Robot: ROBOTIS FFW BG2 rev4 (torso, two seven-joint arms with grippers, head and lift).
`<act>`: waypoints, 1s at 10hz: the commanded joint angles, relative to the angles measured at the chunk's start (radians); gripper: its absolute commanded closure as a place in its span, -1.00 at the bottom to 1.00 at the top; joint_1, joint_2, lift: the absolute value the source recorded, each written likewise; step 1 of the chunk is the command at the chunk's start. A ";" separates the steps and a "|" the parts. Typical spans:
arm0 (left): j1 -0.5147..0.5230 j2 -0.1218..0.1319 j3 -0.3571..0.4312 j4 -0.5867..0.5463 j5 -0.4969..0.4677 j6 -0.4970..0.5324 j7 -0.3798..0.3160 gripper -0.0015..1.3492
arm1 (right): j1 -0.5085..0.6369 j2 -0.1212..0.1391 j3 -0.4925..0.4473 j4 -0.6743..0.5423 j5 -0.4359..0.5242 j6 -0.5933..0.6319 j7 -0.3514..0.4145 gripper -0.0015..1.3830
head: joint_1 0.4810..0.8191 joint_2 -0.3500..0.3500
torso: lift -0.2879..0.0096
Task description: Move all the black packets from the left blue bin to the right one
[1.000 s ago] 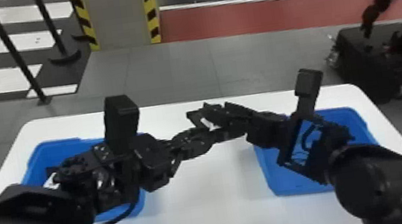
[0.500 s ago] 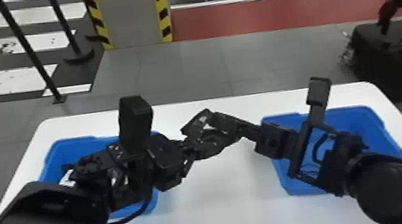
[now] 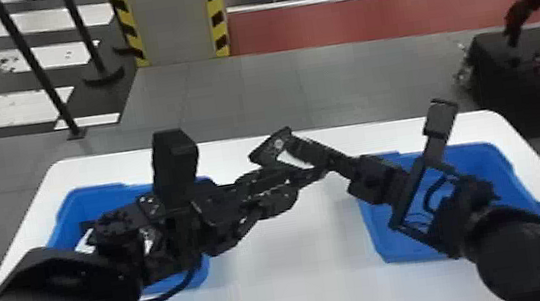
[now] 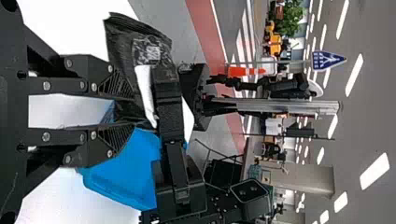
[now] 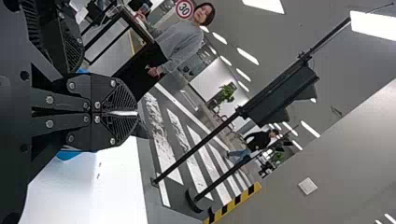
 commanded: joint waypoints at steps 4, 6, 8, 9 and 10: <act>0.076 -0.021 0.093 -0.002 -0.009 0.043 0.008 -0.47 | -0.010 0.003 -0.125 0.102 0.036 -0.144 -0.081 0.74 | 0.27 -0.08 | 0.20; 0.137 -0.035 0.182 -0.036 -0.003 0.031 0.008 -0.52 | 0.034 -0.007 -0.209 0.119 0.076 -0.230 -0.135 0.74 | 0.27 -0.22 | 0.20; 0.211 -0.072 0.311 -0.110 -0.007 0.023 0.018 -0.52 | 0.113 -0.030 -0.218 0.089 0.066 -0.282 -0.222 0.74 | 0.27 -0.31 | 0.20; 0.240 -0.079 0.363 -0.144 -0.006 0.026 0.023 -0.53 | 0.137 -0.031 -0.232 0.089 0.061 -0.289 -0.246 0.74 | 0.27 -0.32 | 0.20; 0.260 -0.082 0.414 -0.162 0.011 0.040 0.023 -0.55 | 0.159 -0.031 -0.250 0.089 0.063 -0.301 -0.264 0.74 | 0.27 -0.27 | 0.20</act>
